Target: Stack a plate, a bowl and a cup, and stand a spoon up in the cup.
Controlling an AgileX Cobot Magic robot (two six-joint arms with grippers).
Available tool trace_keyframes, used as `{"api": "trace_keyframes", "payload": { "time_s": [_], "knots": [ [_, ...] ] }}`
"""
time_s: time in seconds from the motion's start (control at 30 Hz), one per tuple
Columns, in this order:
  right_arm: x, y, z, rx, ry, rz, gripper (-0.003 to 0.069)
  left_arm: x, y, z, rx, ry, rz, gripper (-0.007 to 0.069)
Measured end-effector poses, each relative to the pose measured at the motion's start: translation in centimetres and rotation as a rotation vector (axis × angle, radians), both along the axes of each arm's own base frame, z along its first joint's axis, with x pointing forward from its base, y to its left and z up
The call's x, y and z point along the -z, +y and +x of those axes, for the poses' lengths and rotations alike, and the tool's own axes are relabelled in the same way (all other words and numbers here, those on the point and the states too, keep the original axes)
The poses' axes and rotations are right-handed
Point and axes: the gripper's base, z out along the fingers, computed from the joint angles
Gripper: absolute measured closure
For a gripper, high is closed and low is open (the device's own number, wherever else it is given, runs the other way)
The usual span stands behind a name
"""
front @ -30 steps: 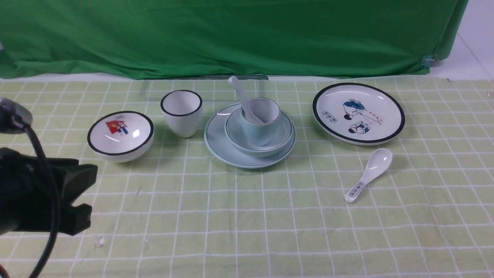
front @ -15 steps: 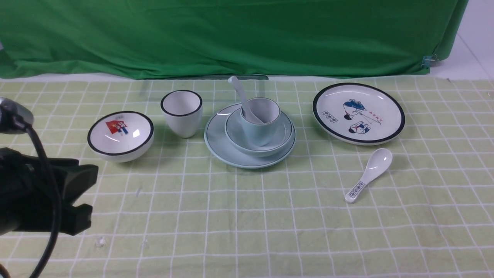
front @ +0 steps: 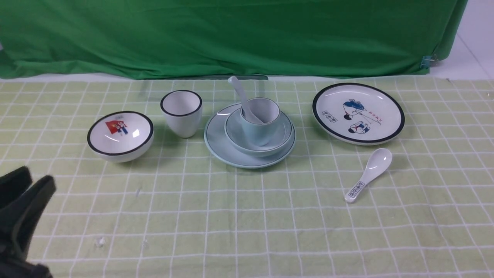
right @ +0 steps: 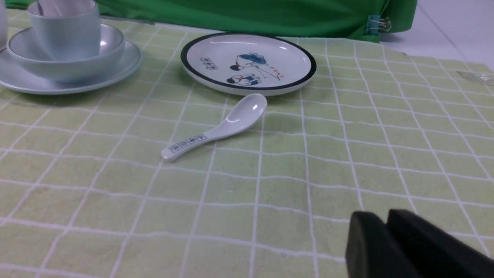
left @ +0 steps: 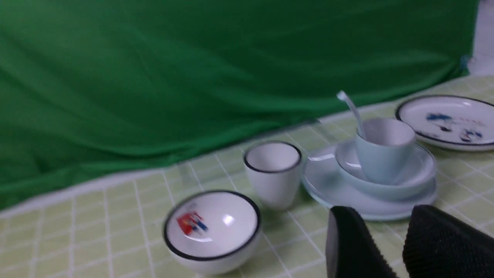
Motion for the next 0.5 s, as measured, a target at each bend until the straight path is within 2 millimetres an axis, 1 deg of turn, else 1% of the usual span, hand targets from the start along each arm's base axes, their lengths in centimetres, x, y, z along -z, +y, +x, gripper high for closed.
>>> {"api": "trace_keyframes", "payload": {
  "time_s": [0.07,0.1,0.13,0.27,0.33,0.43,0.5],
  "knots": [
    [0.0,0.0,0.0,0.000,0.000,0.001,0.0548,2.0,0.5,-1.1,-0.037,-0.072,-0.003,0.0455],
    [0.0,0.0,0.0,0.000,0.000,0.001,0.0546,2.8,0.8,-1.7,-0.064,-0.120,-0.010,0.0455],
    [0.0,0.0,0.0,0.000,0.000,0.001,0.0545,3.5,0.9,-1.9,-0.083,-0.130,-0.011,0.0455],
    [0.0,0.0,0.0,0.000,0.001,0.002,0.0543,4.0,1.4,-2.2,-0.156,-0.125,-0.015,0.0454],
    [0.0,0.0,0.0,0.000,0.003,0.003,0.0538,4.3,1.6,-2.2,-0.192,-0.096,-0.010,0.0454],
    [0.0,0.0,0.0,0.001,0.001,0.004,0.0526,5.7,1.8,-2.1,-0.229,0.049,-0.062,0.0453],
    [0.0,0.0,0.0,0.001,0.001,0.006,0.0522,6.2,1.7,-2.1,-0.230,0.108,-0.074,0.0452]
  ]
}}
